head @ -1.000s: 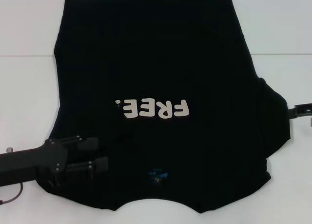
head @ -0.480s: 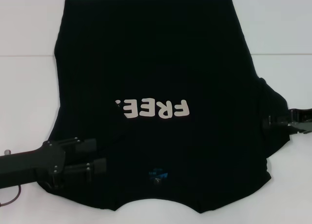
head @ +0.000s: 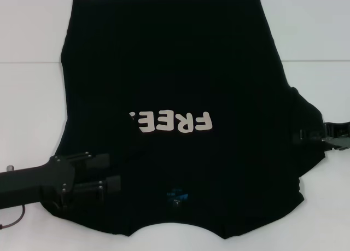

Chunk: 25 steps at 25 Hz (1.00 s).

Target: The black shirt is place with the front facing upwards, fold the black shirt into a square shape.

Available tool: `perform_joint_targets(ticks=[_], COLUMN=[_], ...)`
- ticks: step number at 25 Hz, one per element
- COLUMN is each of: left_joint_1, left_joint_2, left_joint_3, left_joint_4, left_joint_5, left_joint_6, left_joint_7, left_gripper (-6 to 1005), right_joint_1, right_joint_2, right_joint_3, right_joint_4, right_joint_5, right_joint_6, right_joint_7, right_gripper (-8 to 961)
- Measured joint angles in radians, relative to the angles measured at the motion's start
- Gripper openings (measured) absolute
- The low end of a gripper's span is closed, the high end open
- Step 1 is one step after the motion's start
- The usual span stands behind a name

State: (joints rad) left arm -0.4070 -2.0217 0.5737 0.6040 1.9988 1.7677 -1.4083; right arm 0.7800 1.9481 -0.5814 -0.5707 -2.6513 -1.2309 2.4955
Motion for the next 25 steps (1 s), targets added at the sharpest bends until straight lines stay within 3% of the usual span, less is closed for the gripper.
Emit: perform_joint_targets(ticks=[6,23,25], left_joint_1=[0.0,-0.006,-0.007], left_joint_2=[0.0,-0.002,-0.002], left_joint_3=[0.001,0.001,0.0], left_joint_4=[0.0,0.0,0.0], left_joint_5=[0.0,0.0,0.0], left_joint_6=[0.001,0.001,0.002], left_joint_7=[0.0,0.0,0.0], left_gripper=[757,757,757], right_joint_1=[-0.012,-0.009,-0.009], right_joint_2=[-0.008,0.003,0.003], right_joint_3=[0.0,-0.04,-0.04], right_joint_4=[-0.001,-0.01,-0.01], right_joint_5=[0.004,-0.001,-0.001], right_joint_6=[0.007,0.015,0.016], right_joint_7=[0.0,-0.006,-0.007], right_gripper=[886,847,764])
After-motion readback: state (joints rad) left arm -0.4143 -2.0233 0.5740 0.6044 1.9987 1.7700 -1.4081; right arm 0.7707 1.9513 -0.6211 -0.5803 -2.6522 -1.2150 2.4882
